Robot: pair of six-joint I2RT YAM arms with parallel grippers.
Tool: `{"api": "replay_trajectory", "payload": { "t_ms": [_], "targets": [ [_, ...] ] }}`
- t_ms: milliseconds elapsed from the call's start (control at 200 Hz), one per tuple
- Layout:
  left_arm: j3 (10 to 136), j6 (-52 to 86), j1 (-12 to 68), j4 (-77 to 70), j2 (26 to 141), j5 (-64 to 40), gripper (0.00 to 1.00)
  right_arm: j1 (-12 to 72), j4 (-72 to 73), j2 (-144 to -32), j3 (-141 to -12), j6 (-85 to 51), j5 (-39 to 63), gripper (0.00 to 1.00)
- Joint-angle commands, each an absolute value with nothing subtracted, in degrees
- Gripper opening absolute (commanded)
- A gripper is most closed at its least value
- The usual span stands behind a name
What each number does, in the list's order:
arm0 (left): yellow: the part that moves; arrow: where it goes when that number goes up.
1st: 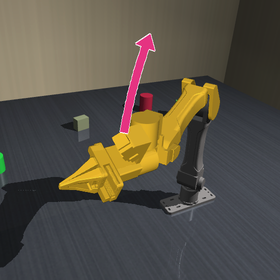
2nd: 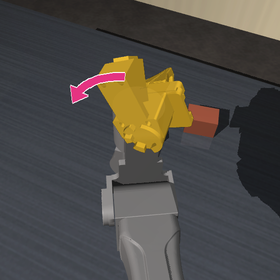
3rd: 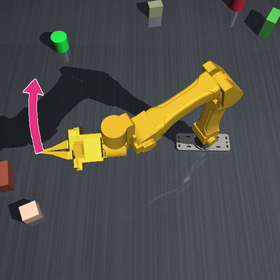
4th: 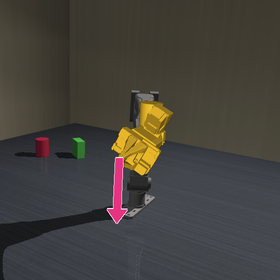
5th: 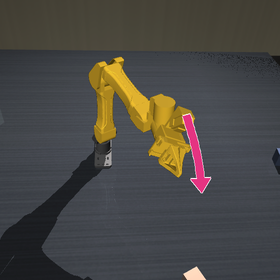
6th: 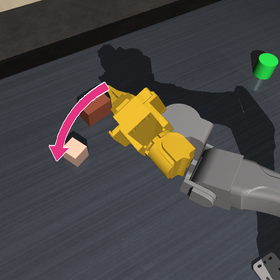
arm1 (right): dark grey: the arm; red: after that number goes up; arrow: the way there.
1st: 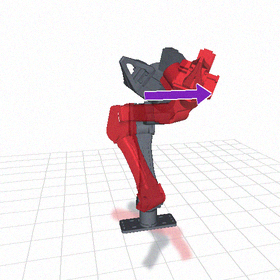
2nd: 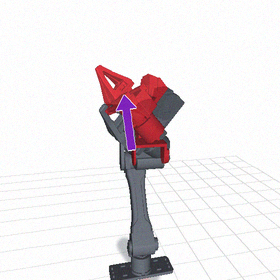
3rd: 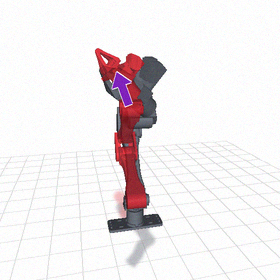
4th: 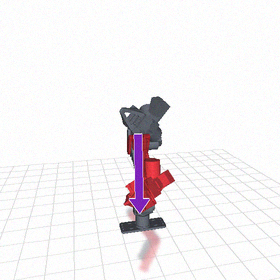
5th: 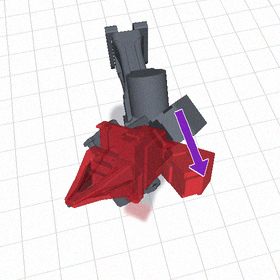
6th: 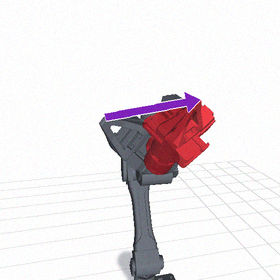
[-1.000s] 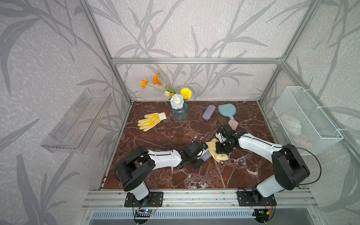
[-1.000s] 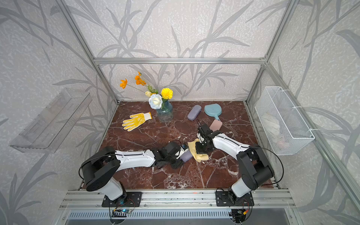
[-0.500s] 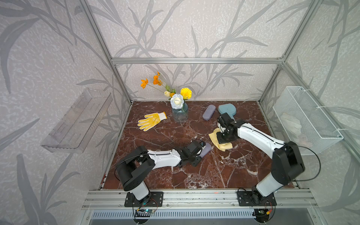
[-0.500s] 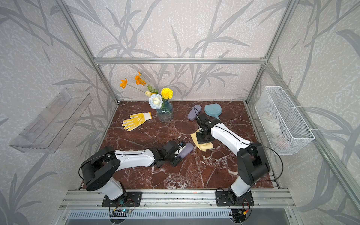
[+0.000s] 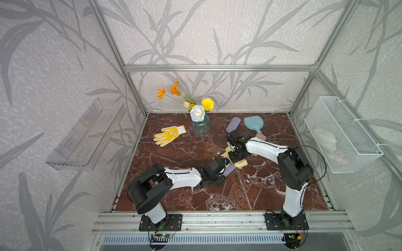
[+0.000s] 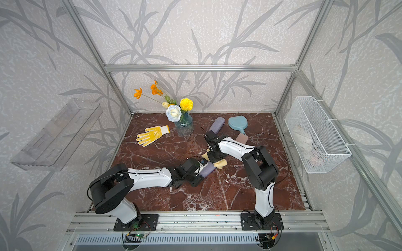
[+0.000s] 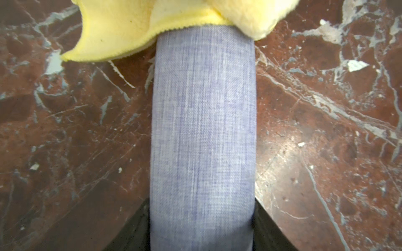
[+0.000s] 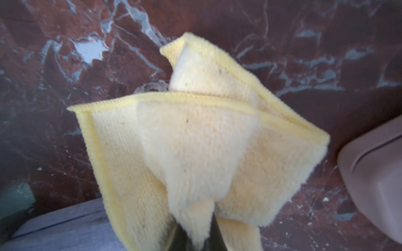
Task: Wipe the eyeglass case
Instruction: Wipe the dirt from the eyeglass case.
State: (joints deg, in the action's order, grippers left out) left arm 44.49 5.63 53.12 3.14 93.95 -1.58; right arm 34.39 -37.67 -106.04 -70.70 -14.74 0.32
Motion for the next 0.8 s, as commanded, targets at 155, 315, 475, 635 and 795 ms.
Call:
{"api": "replay_trajectory", "payload": {
  "t_ms": [155, 315, 475, 635, 795],
  "targets": [
    [45.4, 12.6, 51.0, 9.1, 97.4, -3.6, 0.01, 34.0, -40.7, -92.6, -57.4, -21.9, 18.4, 0.00],
    [45.4, 13.2, 50.4, 9.3, 97.0, -6.6, 0.01, 28.2, -45.5, -86.0, -57.5, -20.7, 17.5, 0.00],
    [46.4, 12.4, 50.3, 9.6, 96.7, -11.3, 0.02, 26.0, -45.8, -89.8, -64.4, -22.4, 5.5, 0.00],
    [46.9, 14.5, 48.5, 8.4, 95.8, -20.9, 0.03, 28.1, -43.4, -97.5, -70.9, -26.3, -3.0, 0.00],
    [45.1, 16.5, 45.4, 5.4, 95.4, -27.6, 0.02, 31.7, -37.4, -99.4, -67.0, -28.7, -8.3, 0.00]
  ]
}}
